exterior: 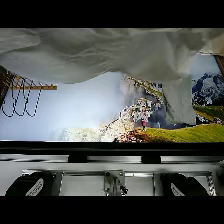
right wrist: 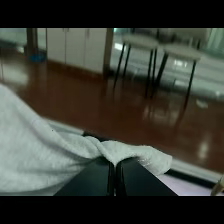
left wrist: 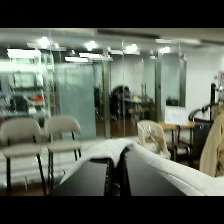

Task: Fold the shirts.

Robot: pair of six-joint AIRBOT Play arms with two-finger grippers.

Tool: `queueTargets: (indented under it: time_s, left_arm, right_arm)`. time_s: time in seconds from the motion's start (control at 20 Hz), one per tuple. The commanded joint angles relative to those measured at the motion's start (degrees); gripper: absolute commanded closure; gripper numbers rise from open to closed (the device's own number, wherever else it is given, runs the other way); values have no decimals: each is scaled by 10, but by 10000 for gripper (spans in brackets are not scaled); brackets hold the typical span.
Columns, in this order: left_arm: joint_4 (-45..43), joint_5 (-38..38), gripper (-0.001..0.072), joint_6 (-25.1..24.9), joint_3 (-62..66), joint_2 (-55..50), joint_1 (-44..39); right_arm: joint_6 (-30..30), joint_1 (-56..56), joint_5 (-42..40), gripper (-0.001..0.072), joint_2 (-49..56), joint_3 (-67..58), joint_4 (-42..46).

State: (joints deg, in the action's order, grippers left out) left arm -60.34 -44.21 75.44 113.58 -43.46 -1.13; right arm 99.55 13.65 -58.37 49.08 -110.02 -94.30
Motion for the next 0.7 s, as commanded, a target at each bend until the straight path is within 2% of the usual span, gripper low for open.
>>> queueTargets:
  time_s: [0.0,0.1,0.3,0.4,0.5,0.55,0.65]
  left_arm:
    - [-137,5,666,58,50,30,1]
    - [-217,-22,667,111,21,28,1]
    - [-296,-98,666,113,-94,14,1]
    - [-311,-116,666,113,-174,1,1]
    - [-312,-116,667,113,-262,-17,2]
    - [-312,-115,666,115,-301,-30,2]
    - [-312,-107,666,114,-381,-67,2]
  right_arm:
    - [-35,0,-34,634,-64,-30,-1]
    - [-47,0,-110,634,-56,-29,7]
    - [-61,0,-266,634,30,-26,39]
    - [-61,0,-303,634,87,8,50]
    - [-72,0,-293,634,147,73,50]
    - [-97,0,-268,634,181,116,50]
    - [-132,0,-174,634,249,198,49]
